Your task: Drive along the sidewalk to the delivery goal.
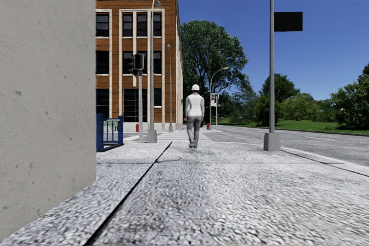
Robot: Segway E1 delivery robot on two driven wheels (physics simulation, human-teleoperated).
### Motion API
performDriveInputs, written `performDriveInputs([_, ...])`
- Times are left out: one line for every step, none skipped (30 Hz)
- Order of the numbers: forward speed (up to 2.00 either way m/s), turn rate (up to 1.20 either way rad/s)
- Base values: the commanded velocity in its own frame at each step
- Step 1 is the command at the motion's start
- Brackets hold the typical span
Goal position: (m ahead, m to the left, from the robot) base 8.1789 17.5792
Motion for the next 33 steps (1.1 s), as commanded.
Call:
performDriveInputs([2.0, 0.0])
performDriveInputs([2.0, 0.0])
performDriveInputs([2.0, 0.0])
performDriveInputs([2.0, 0.0])
performDriveInputs([2.0, 0.0])
performDriveInputs([2.0, 0.0])
performDriveInputs([2.0, 0.0])
performDriveInputs([2.0, 0.0])
performDriveInputs([2.0, 0.0])
performDriveInputs([2.0, 0.0])
performDriveInputs([2.0, 0.0])
performDriveInputs([2.0, 0.0])
performDriveInputs([2.0, 0.0])
performDriveInputs([2.0, 0.0])
performDriveInputs([2.0, 0.02])
performDriveInputs([2.0, 0.07])
performDriveInputs([2.0, 0.11])
performDriveInputs([2.0, 0.11])
performDriveInputs([2.0, 0.15])
performDriveInputs([2.0, 0.27])
performDriveInputs([2.0, 0.35])
performDriveInputs([2.0, 0.35])
performDriveInputs([2.0, 0.37])
performDriveInputs([1.99, 0.38])
performDriveInputs([1.92, 0.38])
performDriveInputs([1.92, 0.38])
performDriveInputs([1.83, 0.41])
performDriveInputs([1.7, 0.44])
performDriveInputs([1.63, 0.47])
performDriveInputs([1.63, 0.47])
performDriveInputs([1.56, 0.49])
performDriveInputs([1.52, 0.5])
performDriveInputs([1.5, 0.51])
